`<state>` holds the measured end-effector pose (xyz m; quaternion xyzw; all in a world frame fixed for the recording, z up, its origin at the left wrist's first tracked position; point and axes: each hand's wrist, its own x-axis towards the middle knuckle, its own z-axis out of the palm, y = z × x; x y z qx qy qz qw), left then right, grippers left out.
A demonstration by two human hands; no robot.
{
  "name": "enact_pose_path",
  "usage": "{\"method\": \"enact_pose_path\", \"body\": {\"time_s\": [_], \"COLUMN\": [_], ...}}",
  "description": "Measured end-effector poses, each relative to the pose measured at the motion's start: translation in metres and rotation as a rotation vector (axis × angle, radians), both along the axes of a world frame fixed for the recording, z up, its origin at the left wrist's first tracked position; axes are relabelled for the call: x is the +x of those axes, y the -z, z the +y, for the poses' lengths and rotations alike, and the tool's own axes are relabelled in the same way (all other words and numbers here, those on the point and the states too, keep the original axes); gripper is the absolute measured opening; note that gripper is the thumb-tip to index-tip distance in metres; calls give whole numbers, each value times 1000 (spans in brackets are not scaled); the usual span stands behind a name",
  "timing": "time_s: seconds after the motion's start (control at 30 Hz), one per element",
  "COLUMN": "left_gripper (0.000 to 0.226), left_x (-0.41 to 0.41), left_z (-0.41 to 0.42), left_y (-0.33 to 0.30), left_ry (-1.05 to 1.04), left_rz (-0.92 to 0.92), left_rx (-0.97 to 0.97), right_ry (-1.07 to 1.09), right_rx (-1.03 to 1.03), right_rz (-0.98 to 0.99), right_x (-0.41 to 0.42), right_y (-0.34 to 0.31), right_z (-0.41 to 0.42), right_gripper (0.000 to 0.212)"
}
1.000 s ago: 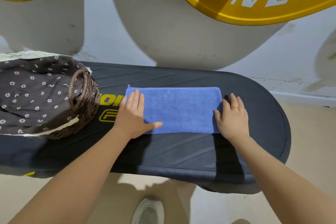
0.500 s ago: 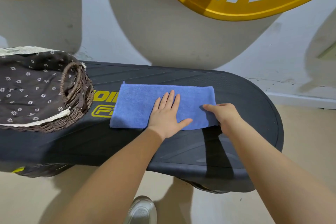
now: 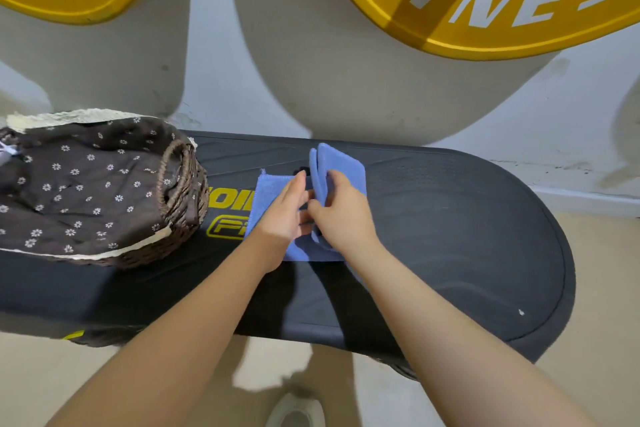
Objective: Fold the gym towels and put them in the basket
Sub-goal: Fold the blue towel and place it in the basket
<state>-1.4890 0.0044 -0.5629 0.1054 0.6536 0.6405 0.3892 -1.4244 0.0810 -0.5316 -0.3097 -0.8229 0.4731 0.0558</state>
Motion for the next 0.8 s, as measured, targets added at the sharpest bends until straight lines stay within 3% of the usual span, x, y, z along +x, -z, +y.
{"method": "enact_pose_path", "body": {"time_s": [0.23,0.27,0.4,0.5,0.6,0.8], "left_gripper": [28,31,60,57,55,61], "left_x": [-28,-30,-37,-39,-39,-35], "left_z": [-30,-31,-42,-49,-47,-48], "left_y": [-4,-5,6,21,24,32], "left_ry": [-66,-63,-21,164,261,341], "left_rz": [124,134,311,564,642,844], "left_rx": [-132,-164,-366,-527,-680,-921], "right_ry": [-238,-245,-266,-353,-339,-322], "right_rx": [-131,-67,519,471,383,515], "right_rz": [-27,-30,-18,-152,-299,-412], "right_x": [-18,-15,-6,-11,-15,-13], "right_y": [6,7,18,31,46,60], "right_z": [-27,-22,2,6,2,-9], "right_gripper": [35,36,45,63,78,81]}}
